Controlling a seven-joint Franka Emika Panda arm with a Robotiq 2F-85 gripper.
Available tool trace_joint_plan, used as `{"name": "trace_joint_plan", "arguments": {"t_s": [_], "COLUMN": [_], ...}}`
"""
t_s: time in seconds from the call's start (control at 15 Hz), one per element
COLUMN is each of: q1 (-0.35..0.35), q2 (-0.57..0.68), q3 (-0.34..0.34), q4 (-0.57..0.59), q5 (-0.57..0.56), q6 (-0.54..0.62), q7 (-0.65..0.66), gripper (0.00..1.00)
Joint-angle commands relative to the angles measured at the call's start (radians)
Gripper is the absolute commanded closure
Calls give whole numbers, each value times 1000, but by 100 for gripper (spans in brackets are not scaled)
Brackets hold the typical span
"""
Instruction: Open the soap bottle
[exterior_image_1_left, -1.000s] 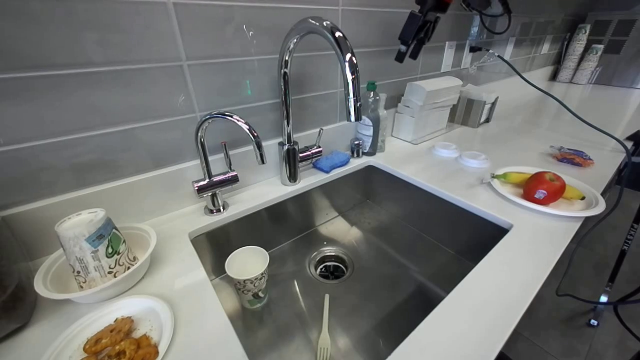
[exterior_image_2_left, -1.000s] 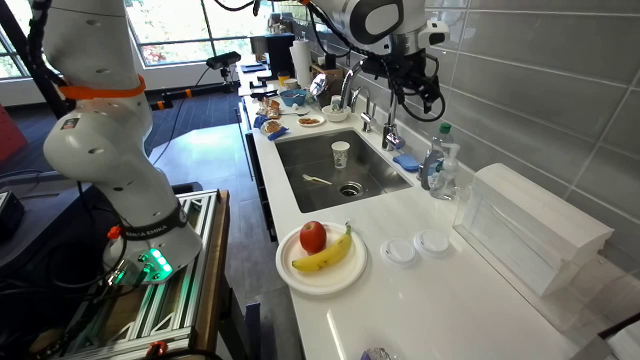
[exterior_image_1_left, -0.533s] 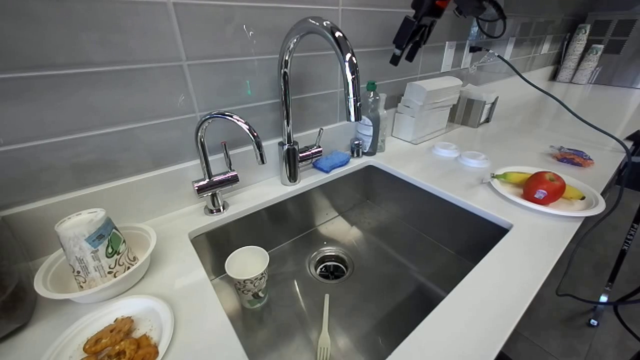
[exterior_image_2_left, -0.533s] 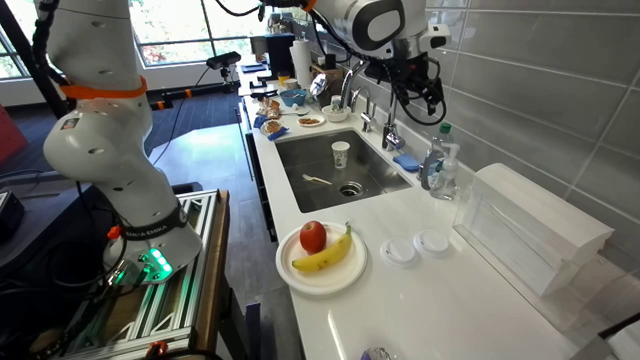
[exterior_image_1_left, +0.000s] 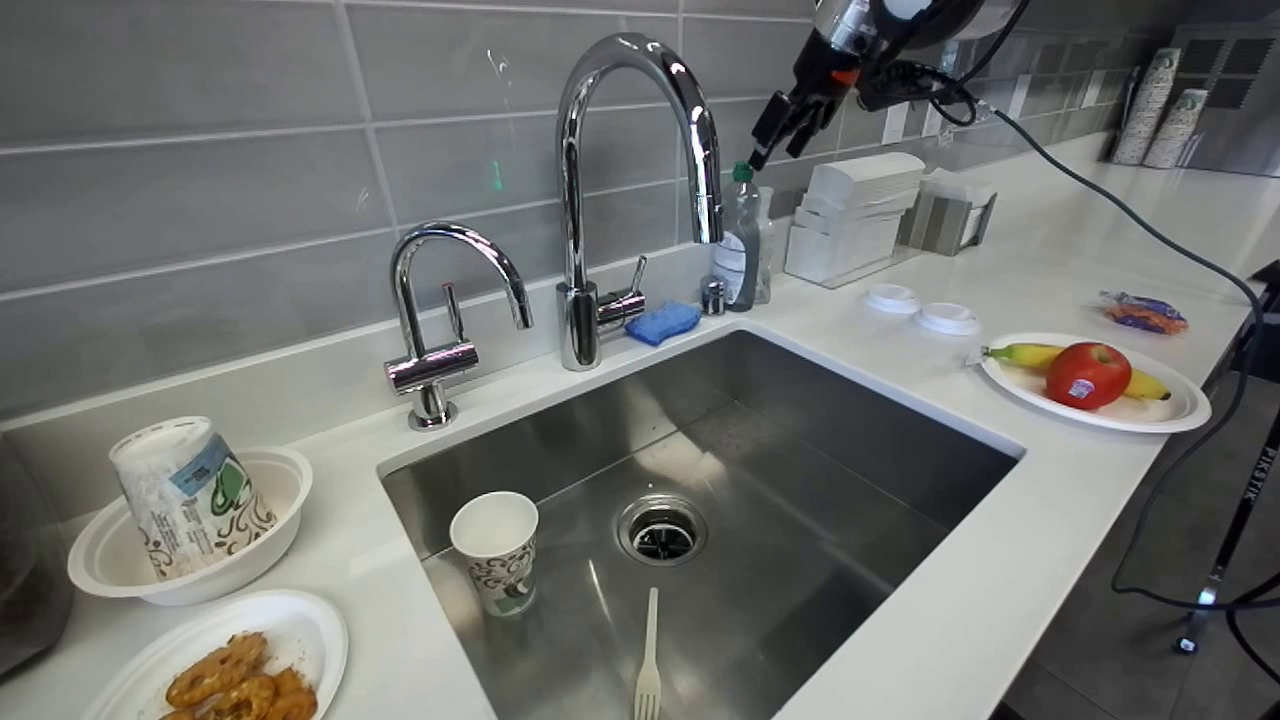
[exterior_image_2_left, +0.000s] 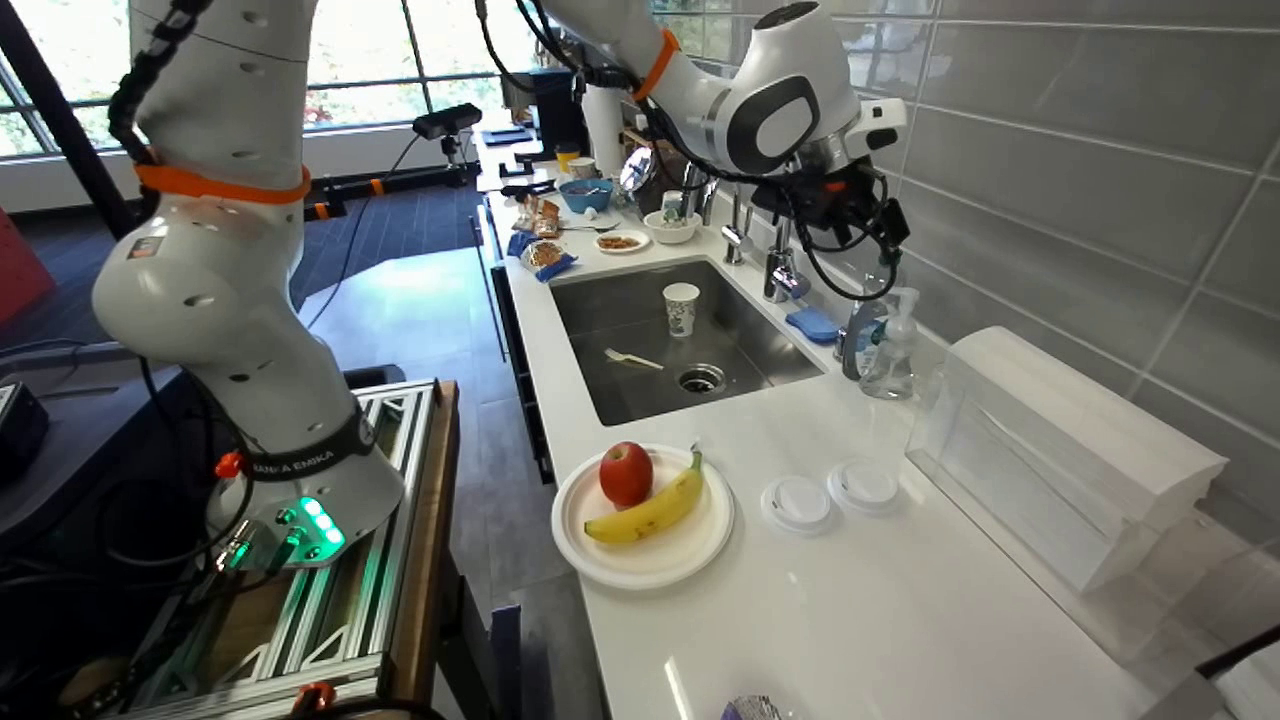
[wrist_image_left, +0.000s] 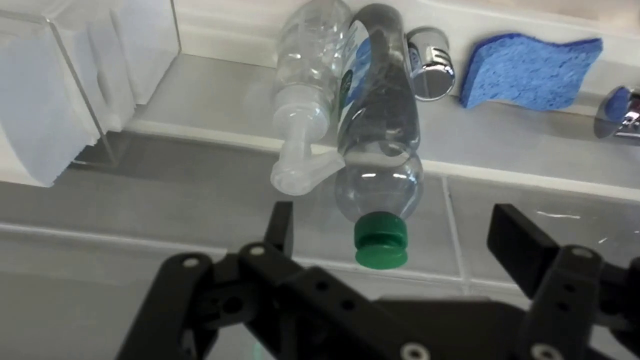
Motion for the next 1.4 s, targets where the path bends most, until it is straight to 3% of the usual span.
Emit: {"name": "trace_joint_plan", "arguments": {"t_s": [0.0, 0.53, 0.93, 1.13, 1.33], "q1": [4, -70, -188, -277, -419], "q2": [8, -87, -97, -80, -57], "q3": [-13, 26, 147, 248, 402], "q4": [63, 43, -12, -19, -7], "q5": [57, 309, 739, 985, 1218], "q6": [-56, -227, -184, -142, -91], "q7": [139, 252, 102, -16, -170], "gripper": [0, 0, 0, 0, 0]}}
